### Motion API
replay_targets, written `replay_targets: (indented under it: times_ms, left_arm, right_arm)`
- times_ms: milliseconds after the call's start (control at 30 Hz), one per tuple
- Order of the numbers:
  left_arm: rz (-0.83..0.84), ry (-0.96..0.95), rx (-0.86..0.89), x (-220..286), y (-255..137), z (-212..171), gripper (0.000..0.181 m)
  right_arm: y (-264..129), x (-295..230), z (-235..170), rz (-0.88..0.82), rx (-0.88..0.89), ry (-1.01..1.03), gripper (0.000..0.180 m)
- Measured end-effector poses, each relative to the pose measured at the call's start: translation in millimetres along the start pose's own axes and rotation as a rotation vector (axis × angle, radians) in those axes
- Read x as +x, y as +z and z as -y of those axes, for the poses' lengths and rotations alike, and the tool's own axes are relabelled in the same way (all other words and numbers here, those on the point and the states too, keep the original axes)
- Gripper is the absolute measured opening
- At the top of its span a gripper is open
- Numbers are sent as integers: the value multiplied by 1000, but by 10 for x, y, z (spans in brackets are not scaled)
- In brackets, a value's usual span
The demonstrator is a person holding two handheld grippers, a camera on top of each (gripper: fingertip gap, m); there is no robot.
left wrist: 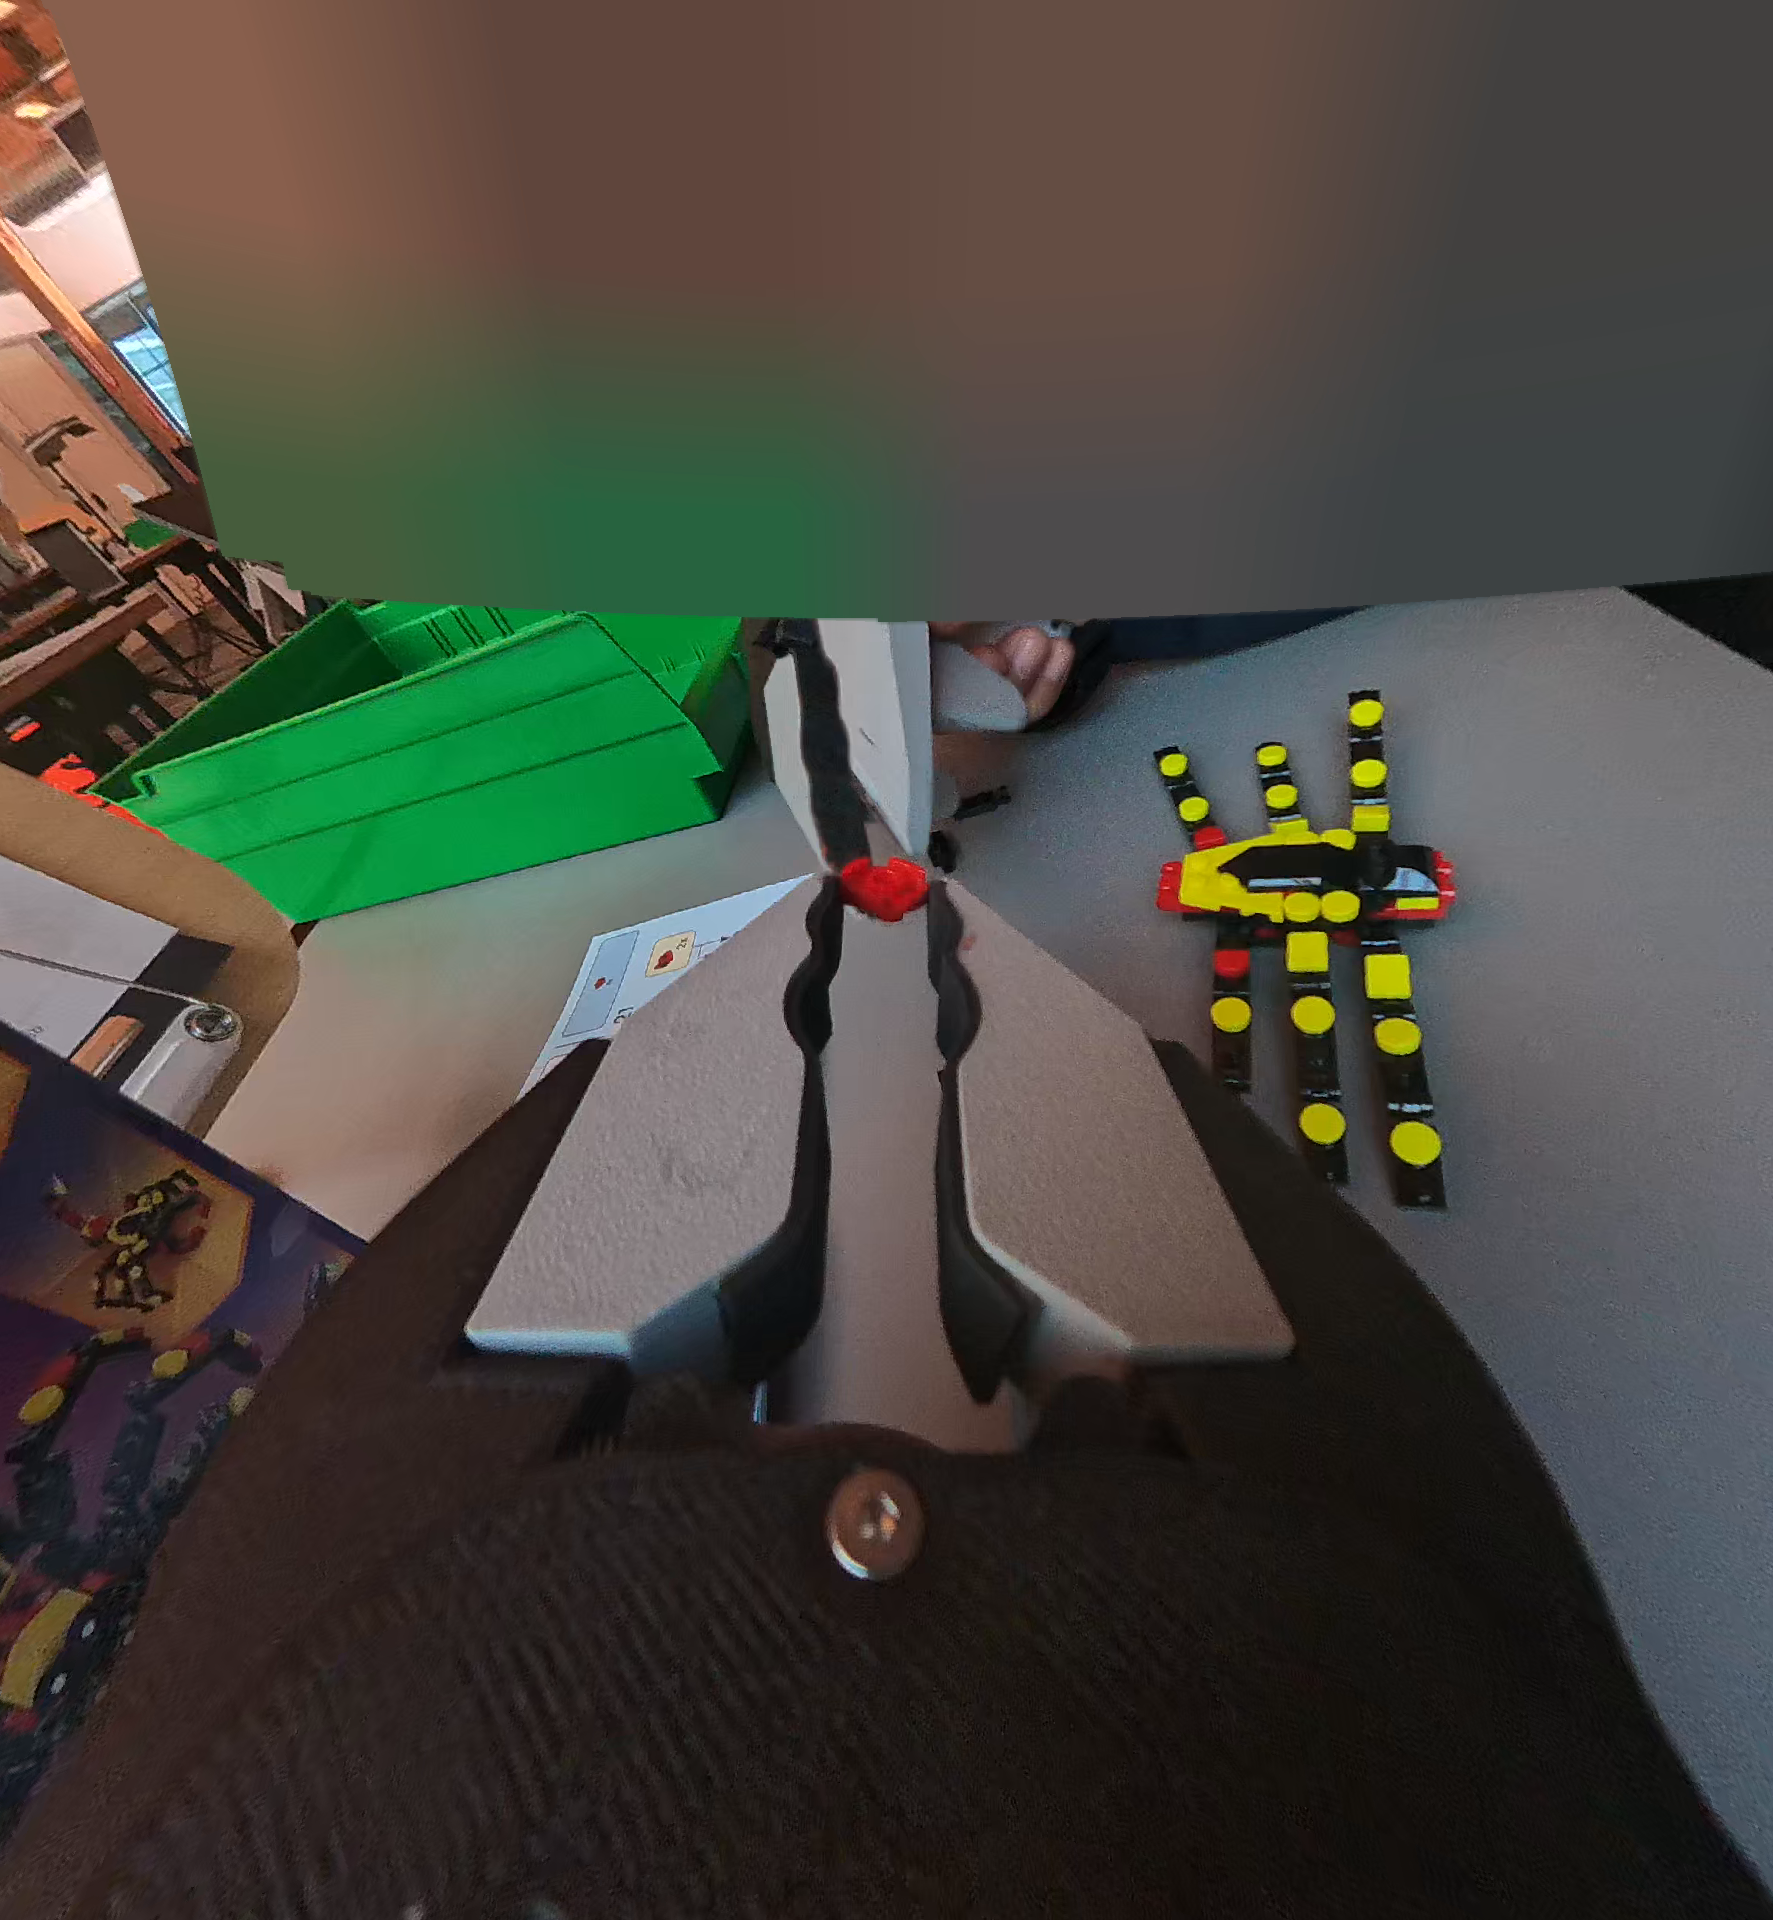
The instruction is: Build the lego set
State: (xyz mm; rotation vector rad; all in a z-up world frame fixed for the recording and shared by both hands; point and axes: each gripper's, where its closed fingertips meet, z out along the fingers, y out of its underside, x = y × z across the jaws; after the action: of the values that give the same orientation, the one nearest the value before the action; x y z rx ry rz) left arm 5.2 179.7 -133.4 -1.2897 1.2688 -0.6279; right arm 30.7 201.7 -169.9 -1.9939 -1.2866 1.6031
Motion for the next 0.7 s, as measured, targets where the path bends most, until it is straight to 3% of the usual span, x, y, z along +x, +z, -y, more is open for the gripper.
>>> replay_targets:
  times_ms: [233,467,700]
  left_arm:
    - [-13,-29,31,-17,-34,30,13]
    - [-32,9,51,44,-47,53,13]
    - [-39,38,61,80,-54,65,13]
  right_arm:
    - [298,86,-302,-189,-222,-235,37]
    - [354,116,-283,-267,-234,-344,33]
    - [405,-12,-371,-215,-281,-445,29]
